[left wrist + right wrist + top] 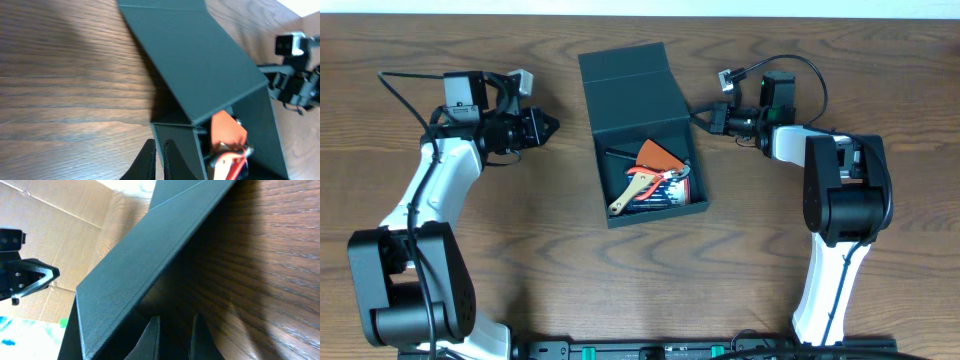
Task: Pack container
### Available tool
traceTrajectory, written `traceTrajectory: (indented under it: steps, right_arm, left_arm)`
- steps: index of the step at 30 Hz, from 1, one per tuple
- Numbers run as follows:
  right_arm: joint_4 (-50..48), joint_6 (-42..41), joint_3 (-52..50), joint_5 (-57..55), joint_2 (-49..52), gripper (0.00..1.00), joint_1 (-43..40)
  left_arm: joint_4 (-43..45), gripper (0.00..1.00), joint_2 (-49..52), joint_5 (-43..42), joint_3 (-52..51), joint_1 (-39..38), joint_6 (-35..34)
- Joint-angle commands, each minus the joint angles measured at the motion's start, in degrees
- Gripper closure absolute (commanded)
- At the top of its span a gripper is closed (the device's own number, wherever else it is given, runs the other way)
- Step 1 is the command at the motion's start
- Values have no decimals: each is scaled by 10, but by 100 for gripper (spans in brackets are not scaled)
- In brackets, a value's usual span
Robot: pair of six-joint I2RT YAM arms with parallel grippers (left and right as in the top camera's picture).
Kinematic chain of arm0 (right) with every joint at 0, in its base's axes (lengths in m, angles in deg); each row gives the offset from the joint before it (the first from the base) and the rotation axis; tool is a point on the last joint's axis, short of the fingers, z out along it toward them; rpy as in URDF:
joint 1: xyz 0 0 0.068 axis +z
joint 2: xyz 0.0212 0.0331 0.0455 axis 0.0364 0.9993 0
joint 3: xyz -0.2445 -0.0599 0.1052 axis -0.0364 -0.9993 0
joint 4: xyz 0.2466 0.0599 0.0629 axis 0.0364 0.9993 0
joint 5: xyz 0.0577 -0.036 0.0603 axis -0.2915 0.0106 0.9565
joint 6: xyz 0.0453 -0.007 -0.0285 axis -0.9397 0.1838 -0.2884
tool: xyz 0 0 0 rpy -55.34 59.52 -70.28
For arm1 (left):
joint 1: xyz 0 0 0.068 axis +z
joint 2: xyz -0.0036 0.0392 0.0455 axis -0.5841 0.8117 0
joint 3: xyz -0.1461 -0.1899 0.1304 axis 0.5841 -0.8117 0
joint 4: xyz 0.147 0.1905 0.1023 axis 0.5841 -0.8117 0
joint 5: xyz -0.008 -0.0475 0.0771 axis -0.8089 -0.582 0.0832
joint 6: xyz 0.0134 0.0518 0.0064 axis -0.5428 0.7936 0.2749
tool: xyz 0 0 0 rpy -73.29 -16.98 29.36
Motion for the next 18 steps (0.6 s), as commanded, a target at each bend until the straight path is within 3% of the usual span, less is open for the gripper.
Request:
traceTrajectory:
  steps: [1,6,13,18]
  right_arm:
    - [1,-9,-1,-14,5,99,4]
    - [1,-10,-1,-15,5,99,4]
    - [1,-15,-1,-16,5,99,4]
    - [0,-24,-1,-16,5,99,4]
  left_arm:
    - [4,94,37,21,2,15,-35]
    - [26,94,95,7,2,21,-55]
    - [167,94,166,-122,2,21,-136]
    - [203,94,198,-171,2,21,-154]
